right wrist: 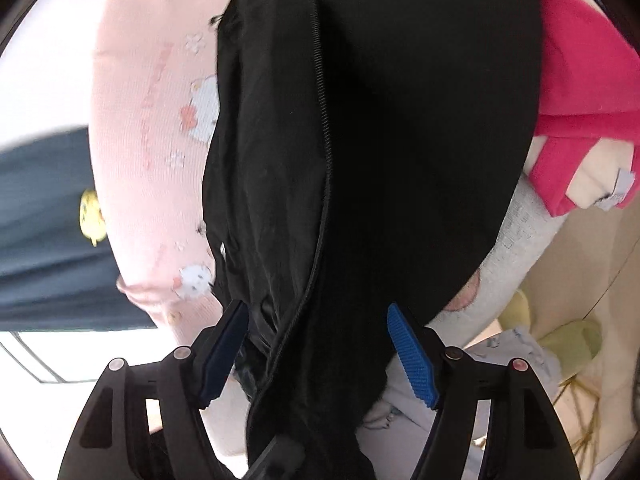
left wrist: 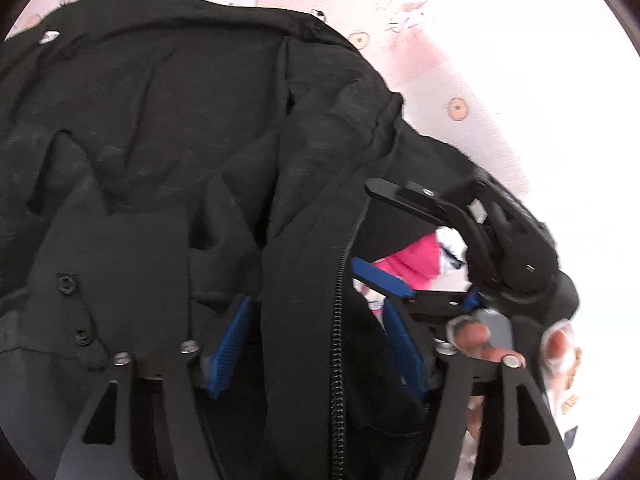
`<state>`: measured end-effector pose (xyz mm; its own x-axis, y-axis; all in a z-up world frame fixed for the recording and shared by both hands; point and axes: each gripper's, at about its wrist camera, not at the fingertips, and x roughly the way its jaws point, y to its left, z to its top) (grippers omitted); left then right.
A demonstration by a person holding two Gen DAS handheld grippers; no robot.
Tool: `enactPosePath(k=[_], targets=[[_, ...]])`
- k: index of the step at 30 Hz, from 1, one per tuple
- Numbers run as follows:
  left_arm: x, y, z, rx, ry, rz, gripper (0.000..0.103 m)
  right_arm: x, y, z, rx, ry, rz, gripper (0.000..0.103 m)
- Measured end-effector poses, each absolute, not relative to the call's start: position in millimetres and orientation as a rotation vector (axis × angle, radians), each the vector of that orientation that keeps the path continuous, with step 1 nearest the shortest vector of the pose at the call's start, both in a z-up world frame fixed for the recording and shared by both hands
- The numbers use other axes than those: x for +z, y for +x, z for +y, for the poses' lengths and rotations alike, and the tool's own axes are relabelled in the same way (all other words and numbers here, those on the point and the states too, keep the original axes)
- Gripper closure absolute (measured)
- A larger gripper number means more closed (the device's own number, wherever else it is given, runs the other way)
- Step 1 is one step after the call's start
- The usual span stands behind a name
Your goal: Fold clothes
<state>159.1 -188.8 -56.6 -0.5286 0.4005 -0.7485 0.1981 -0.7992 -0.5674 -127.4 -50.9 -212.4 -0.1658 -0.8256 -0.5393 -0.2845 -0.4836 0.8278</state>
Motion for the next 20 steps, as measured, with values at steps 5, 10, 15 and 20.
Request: enactPosePath(k=[5,10,15,20], targets=[[-48.8,147.3,-181.4,2.524,-1.553,-0.849,0.025,-208.1,-137.1,-57.6,-1.682,1.655,-1.225,0.050],[-18.2,140.5,-159.9,2.734,-1.466,-0.421,0.026,-207.4,-149.3,-62.6,-1.700,1.674,-1.147,0.058],[-28.6,123.3,-156.1,2.685,-1.565,-0.264,0.051,-221.2,-154.9,-57.1,-1.725,1.713,-1.185,0.086],[-52.5,118.1,-199.2,2.556,-1.666,-0.682,0.079,-208.2,-157.8,-60.1,-1.795,1.685,-1.101,0.093]])
